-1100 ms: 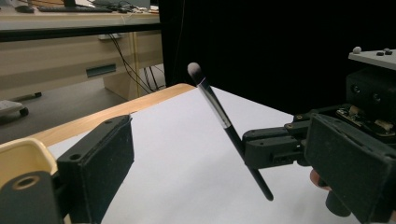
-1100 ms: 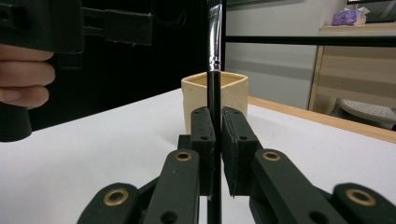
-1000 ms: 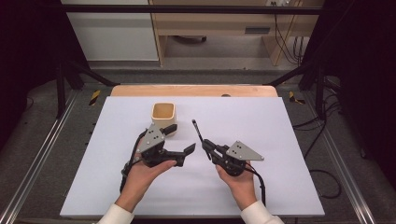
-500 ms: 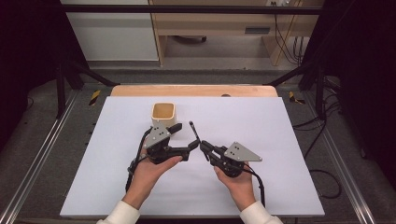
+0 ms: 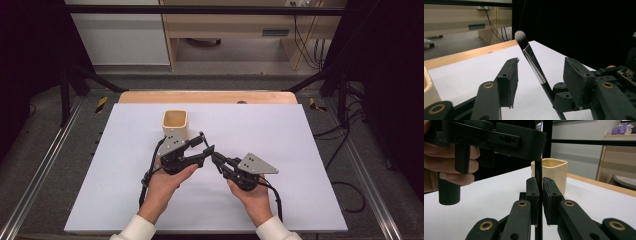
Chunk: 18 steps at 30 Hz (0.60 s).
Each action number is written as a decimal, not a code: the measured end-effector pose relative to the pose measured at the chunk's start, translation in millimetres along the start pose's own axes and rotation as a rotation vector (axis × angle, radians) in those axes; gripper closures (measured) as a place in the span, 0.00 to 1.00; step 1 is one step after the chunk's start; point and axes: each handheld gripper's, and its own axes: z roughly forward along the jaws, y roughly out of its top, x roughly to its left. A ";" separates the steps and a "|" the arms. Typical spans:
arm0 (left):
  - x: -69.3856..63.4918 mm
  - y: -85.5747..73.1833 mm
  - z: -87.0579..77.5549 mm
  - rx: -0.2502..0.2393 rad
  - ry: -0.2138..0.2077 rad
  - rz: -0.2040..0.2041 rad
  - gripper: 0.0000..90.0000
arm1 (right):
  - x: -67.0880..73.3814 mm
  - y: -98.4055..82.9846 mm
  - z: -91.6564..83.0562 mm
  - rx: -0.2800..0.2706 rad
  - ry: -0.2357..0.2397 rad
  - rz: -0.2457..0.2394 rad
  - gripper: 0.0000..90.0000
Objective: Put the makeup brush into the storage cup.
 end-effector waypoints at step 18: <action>2.3 -6.4 2.3 0.004 -0.015 -0.060 0.69 | 1.8 -0.4 1.5 0.005 0.010 0.005 0.93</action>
